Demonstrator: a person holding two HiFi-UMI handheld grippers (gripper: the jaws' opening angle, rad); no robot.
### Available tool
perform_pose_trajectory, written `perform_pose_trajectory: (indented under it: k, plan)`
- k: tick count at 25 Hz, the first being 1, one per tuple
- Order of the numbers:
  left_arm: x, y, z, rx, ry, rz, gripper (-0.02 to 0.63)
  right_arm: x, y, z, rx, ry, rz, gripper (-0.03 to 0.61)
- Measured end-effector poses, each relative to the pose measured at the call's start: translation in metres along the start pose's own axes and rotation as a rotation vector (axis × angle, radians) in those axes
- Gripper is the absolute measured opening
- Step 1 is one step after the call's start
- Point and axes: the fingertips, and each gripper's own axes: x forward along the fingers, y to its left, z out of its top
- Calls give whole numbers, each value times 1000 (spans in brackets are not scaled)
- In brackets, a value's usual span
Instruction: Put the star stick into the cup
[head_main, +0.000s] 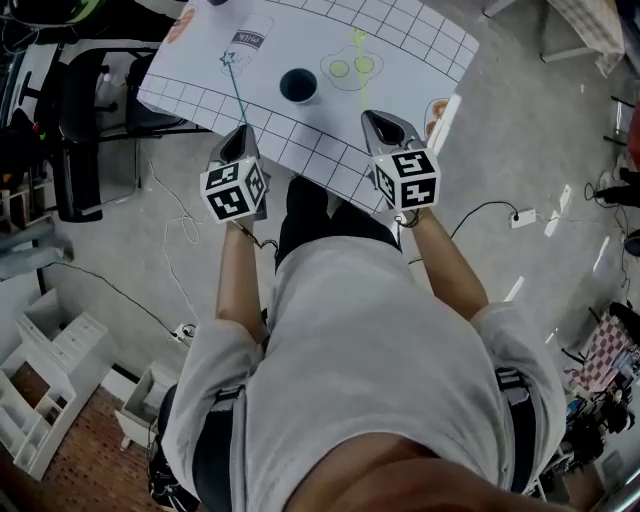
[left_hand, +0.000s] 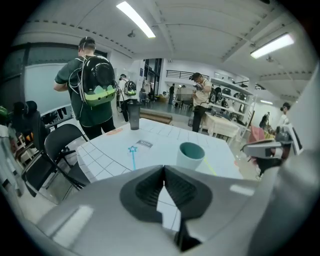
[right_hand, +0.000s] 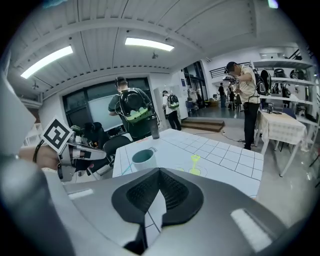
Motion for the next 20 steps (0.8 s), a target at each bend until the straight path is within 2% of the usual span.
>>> perform_pose_trajectory:
  k: [4,9,13,17,20]
  plan:
    - [38,27,10,25,60,-21,3,21,-7,-3,4,60,-45,-2]
    - [83,53,18,50,149,-50,3,41,-20,-9,70,130,-119,-2]
    - [118,73,20,34,207,-64,6,54,-26,-9,119,151,-191,-2]
    - [152,94,16,21,290,-77,88,65,-26,-9,169,158,-242,-2]
    - [174,103,11,3,361,-102,111,69,-28,-8,202,158,-278,-2]
